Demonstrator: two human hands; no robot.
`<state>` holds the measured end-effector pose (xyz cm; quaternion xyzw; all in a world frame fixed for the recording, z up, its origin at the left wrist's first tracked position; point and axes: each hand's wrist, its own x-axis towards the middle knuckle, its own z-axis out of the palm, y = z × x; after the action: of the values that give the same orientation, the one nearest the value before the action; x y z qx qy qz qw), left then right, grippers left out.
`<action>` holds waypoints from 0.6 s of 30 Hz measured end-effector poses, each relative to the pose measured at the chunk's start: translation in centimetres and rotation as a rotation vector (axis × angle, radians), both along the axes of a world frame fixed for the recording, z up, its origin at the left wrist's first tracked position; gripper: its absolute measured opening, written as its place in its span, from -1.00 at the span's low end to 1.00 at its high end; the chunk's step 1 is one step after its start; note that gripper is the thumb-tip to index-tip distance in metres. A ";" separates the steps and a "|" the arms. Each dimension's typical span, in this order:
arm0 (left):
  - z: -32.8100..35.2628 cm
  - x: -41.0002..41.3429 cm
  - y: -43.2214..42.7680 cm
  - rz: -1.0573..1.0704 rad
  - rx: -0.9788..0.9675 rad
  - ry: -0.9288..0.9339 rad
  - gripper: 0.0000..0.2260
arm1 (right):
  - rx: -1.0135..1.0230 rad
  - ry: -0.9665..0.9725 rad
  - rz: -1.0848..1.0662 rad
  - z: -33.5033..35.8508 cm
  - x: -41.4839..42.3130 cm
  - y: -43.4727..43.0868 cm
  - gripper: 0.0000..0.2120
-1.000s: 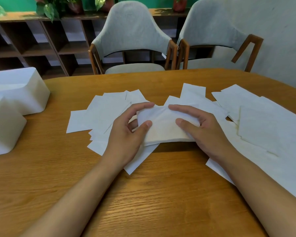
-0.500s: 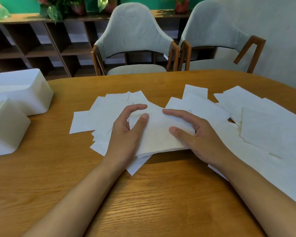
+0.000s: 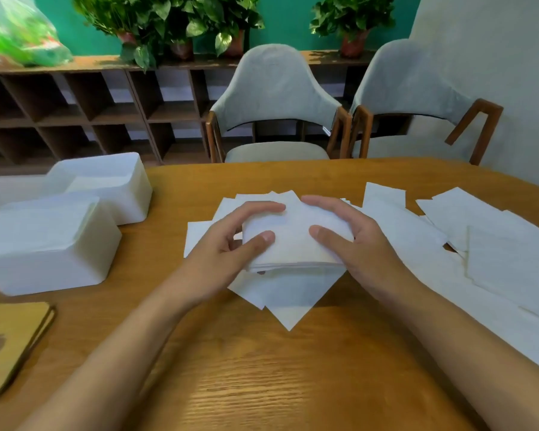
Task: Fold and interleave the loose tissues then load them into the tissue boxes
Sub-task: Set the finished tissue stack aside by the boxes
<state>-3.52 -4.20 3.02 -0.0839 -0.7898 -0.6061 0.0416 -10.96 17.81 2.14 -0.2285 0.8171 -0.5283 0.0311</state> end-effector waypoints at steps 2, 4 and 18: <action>1.1 1.1 -2.0 0.028 -0.025 0.017 -0.71 | -0.007 -0.008 0.051 1.2 0.4 -1.8 -0.69; 2.2 2.1 -4.2 0.064 -0.054 0.034 -0.68 | -0.050 -0.023 0.114 2.3 0.8 -3.7 -0.62; 6.2 3.6 -21.1 0.516 -0.332 0.076 -0.61 | -0.175 -0.087 0.271 6.1 -0.7 -20.6 -0.47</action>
<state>0.03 -25.27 9.22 0.0914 -0.8711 -0.4348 0.2093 -11.69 -2.78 8.23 -0.3155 0.7275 -0.5978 0.1175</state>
